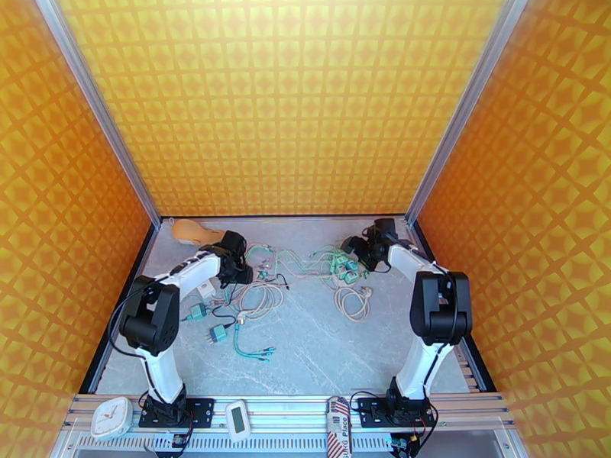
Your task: Pull the plug off the socket
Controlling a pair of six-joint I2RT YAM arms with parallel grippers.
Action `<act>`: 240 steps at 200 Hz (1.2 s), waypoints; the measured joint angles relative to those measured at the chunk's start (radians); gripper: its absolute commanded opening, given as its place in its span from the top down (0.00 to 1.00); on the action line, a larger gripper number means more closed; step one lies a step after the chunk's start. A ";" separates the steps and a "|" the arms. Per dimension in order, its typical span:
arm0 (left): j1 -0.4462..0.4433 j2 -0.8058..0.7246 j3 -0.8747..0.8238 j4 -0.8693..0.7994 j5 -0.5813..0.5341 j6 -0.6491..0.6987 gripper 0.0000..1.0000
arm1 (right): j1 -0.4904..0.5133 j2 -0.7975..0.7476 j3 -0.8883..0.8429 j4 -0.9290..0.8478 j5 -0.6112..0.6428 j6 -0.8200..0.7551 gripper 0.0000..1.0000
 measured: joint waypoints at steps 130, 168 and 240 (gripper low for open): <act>-0.282 -0.270 -0.136 0.006 0.016 -0.182 0.35 | 0.283 -0.114 -0.199 0.145 -0.011 0.293 0.14; -0.418 -0.211 -0.132 0.049 0.019 -0.232 0.34 | 0.260 -0.120 -0.079 0.002 0.056 0.186 0.16; -0.480 0.059 -0.025 0.096 0.023 -0.267 0.46 | 0.174 -0.175 -0.102 -0.132 0.135 0.013 0.49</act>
